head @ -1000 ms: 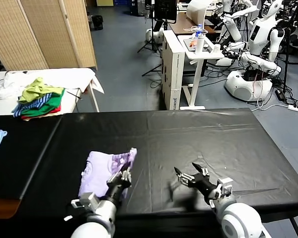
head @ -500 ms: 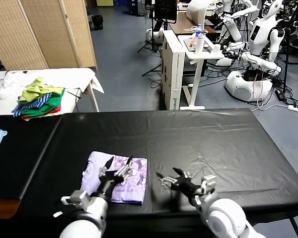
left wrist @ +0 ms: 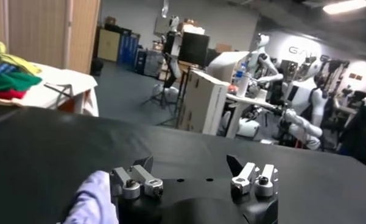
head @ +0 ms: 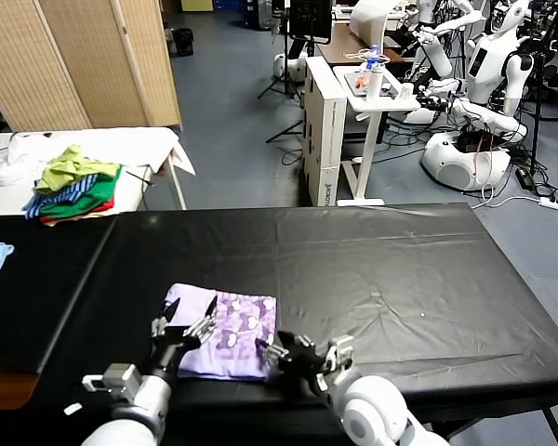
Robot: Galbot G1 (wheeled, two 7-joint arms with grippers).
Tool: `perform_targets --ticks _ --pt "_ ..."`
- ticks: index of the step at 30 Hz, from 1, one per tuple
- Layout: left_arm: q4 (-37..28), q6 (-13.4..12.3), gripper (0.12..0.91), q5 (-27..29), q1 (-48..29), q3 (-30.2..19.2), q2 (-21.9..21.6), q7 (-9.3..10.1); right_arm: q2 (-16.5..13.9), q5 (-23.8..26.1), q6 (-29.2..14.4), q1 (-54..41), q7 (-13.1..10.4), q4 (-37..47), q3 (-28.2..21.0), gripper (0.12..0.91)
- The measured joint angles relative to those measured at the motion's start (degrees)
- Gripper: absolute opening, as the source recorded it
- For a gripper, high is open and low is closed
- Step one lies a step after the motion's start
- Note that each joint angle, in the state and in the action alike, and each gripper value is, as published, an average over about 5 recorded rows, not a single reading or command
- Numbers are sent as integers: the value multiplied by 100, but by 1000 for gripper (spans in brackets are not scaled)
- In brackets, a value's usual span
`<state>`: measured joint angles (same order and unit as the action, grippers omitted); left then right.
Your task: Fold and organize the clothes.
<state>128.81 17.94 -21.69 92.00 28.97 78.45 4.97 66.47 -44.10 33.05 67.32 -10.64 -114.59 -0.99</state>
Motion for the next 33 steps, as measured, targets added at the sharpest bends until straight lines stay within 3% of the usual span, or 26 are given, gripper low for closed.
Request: perform_targets --ticks 4,7,12,20,23,27,33 --pt "29 -19 907 9 54 76 3 10 14 70 -15 14 6 9 -7 299" --pt "37 -38 907 21 89 120 10 18 -9 182 -1 46 10 -19 51 167" --pt "38 -89 907 41 142 199 23 41 -138 443 321 138 14 -138 326 139" --pt "-46 -132 907 53 112 219 46 45 -543 421 572 293 147 -346 1008 144" --pt "-82 -133 907 91 97 213 57 43 -685 414 584 335 196 -416 1209 230" --pt "-104 -192 907 123 109 224 34 25 -827 402 607 381 221 -506 1408 478" --pt "-141 -479 907 80 178 243 -45 -33 -946 412 571 483 222 -609 1601 827"
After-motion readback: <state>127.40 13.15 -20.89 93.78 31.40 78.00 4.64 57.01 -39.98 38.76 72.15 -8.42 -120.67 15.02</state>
